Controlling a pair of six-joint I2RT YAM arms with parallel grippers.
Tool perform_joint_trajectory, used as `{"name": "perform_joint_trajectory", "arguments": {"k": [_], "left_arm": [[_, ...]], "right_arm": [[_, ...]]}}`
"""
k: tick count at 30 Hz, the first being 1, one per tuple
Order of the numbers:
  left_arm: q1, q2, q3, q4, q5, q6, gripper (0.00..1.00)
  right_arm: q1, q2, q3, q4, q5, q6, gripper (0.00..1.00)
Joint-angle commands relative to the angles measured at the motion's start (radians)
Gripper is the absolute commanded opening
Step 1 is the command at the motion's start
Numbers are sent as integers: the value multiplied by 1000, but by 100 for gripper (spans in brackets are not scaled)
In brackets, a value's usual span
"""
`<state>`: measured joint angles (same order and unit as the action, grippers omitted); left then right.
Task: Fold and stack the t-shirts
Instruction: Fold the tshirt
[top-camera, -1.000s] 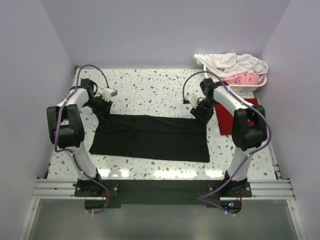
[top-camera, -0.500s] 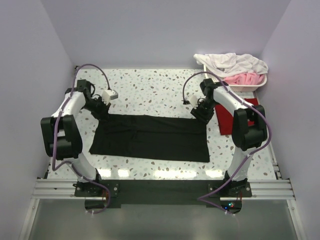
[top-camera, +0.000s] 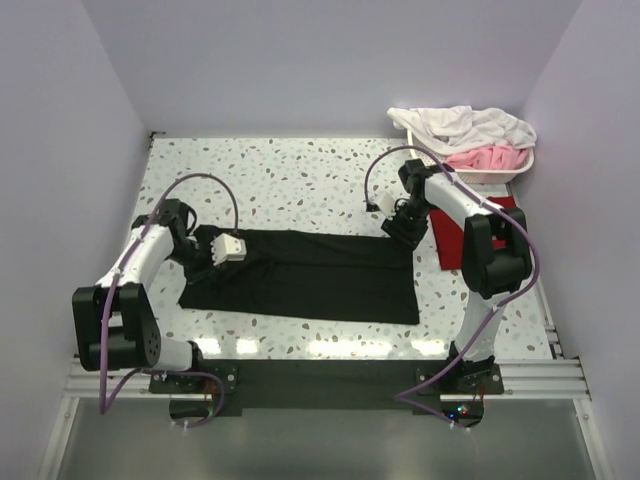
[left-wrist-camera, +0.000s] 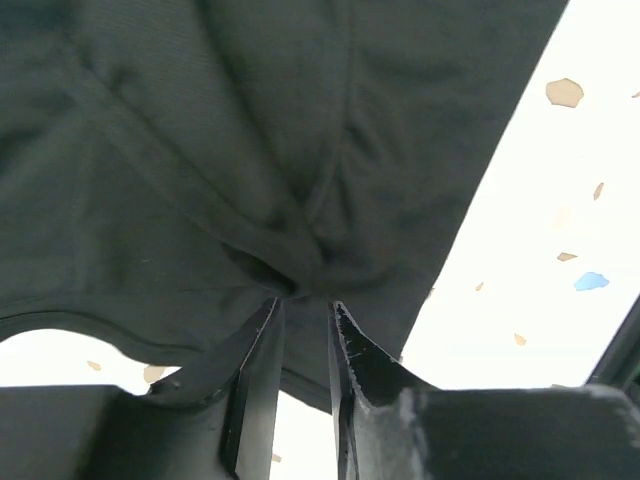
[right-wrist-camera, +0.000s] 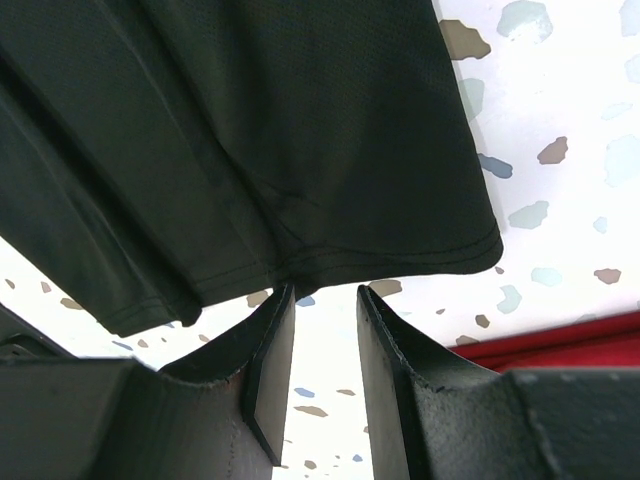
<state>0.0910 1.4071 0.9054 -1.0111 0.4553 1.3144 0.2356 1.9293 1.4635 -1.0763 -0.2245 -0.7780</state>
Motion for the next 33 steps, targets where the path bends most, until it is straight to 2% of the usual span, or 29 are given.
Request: {"name": "perform_joint_trajectory", "arguments": {"k": [1,4,7,10,19,23,33], "left_arm": [[0,-13,45,60,11,28,30],[9,110,174,62,62,-140,32],[6,248,283,121,78,-419,35],[-10,337,332,189,76,-542,34],[-134,401,294,265,-62,-590,30],[-152,421,268,284,-112,-613,29],[-160,339,247,217,26,-531,28]], "right_arm": [[1,0,18,-2,11,-12,35],[1,2,26,-7,11,-10,35],[1,7,31,-8,7,-6,35],[1,4,29,-7,7,-1,35],[1,-4,18,4,10,6,35],[1,-1,17,7,5,9,34],[1,-1,17,18,4,11,34]]}}
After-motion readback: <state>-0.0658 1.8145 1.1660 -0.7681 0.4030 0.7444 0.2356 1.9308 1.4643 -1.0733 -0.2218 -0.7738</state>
